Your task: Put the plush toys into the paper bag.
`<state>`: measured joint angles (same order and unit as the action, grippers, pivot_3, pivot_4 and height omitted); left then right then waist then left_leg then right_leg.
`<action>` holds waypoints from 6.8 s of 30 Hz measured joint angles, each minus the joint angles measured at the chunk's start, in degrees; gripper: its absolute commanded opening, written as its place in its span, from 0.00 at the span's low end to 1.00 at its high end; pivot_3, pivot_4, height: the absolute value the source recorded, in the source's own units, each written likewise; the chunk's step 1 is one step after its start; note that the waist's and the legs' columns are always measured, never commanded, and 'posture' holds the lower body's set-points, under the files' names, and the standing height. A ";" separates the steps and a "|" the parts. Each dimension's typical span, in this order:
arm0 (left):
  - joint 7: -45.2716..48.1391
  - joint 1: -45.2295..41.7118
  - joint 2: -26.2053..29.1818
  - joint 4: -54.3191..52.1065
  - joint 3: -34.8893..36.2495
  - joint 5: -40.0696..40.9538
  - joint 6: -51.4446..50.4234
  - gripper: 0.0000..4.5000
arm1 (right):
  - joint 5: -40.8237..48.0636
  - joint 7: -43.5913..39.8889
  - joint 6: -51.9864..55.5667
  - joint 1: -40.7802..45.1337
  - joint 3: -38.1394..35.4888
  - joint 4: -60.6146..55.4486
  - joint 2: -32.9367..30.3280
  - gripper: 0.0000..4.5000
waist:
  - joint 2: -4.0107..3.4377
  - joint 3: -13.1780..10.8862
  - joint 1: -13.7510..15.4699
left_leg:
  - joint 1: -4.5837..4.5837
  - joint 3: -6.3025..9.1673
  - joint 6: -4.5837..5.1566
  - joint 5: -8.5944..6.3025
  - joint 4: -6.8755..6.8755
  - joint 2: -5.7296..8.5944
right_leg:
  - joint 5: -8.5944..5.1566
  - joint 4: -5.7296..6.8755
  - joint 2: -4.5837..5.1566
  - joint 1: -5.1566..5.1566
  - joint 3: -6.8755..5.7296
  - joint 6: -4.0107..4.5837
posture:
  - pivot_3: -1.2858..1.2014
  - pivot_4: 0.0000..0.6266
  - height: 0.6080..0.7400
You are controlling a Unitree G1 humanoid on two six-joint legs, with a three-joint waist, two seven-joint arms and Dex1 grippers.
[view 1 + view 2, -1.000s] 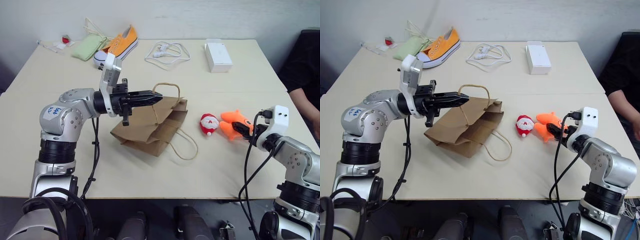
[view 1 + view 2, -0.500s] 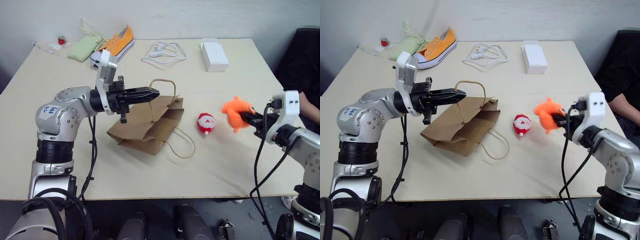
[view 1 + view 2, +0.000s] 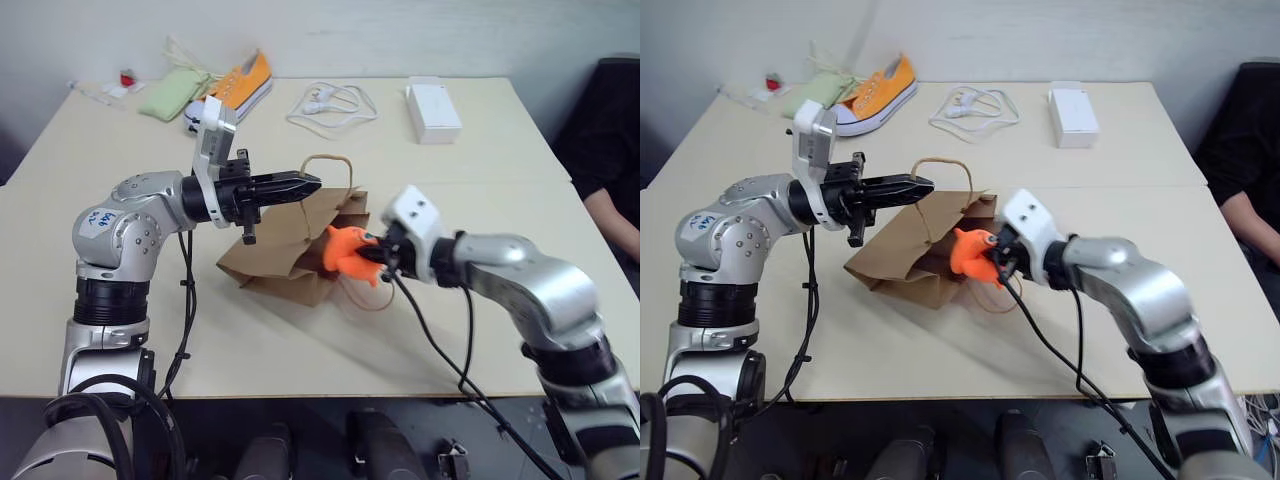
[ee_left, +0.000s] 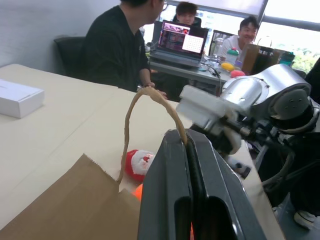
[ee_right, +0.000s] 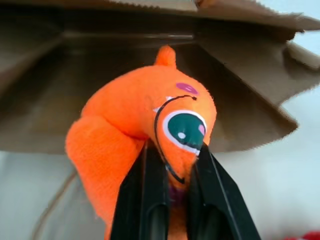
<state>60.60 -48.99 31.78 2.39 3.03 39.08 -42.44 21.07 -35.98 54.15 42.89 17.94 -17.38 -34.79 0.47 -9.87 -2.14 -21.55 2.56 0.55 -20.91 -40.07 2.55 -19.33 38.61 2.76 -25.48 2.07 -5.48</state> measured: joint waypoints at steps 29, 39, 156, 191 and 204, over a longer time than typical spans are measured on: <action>-0.53 -0.04 0.54 -1.25 0.39 -0.04 -0.09 0.00 | -3.38 -3.32 -13.25 0.24 -7.77 14.20 21.51 0.93 | 0.02 0.01 -1.70 | 0.00 0.27 -0.07 0.01 -0.08 -0.03 | 0.01 0.38 0.04 -0.04 -0.36 0.03 | 0.52 0.24 1.00; -1.22 0.42 1.08 -1.63 1.08 0.10 -0.71 0.00 | 8.45 0.83 9.21 -18.86 -25.78 -13.91 3.34 0.99 | 0.02 0.01 0.55 | -0.03 0.18 0.00 -0.03 0.01 0.02 | 0.00 0.20 0.06 0.06 -0.15 0.02 | 0.52 0.24 1.00; -8.52 -6.09 -5.89 11.48 2.00 -6.66 12.20 0.00 | 34.41 17.94 21.10 -0.89 -42.68 -14.64 8.68 0.02 | -0.06 0.00 -0.77 | 0.00 0.22 -0.07 0.03 0.14 0.04 | 0.01 0.29 0.06 -0.01 -0.14 0.03 | 0.52 0.24 1.00; -10.87 21.44 0.47 -17.24 -0.80 -1.42 3.51 1.00 | 35.83 12.41 -1.92 -31.01 -31.59 -24.16 -11.88 0.30 | 0.04 0.02 2.19 | 0.47 0.23 0.27 -0.09 0.03 0.01 | 0.16 -0.76 0.04 0.96 -0.08 -0.06 | 0.52 0.24 1.00; -12.81 14.10 -10.67 -1.32 -8.12 -15.13 20.38 1.00 | 0.26 15.51 -17.88 -20.50 -4.44 -3.64 4.15 0.01 | 0.03 0.01 2.16 | 0.27 0.24 0.20 -0.07 0.03 -0.01 | 0.15 -0.73 -0.02 0.70 -0.18 -0.03 | 0.52 0.24 1.00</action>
<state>47.79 -34.89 21.11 1.08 -5.09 23.95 -22.07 21.33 -20.47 36.28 22.39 13.50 -21.02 -30.64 0.50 -9.86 0.02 -21.28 2.80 0.74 -20.99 -40.04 2.54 -19.18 37.88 2.75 -24.78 1.89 -5.52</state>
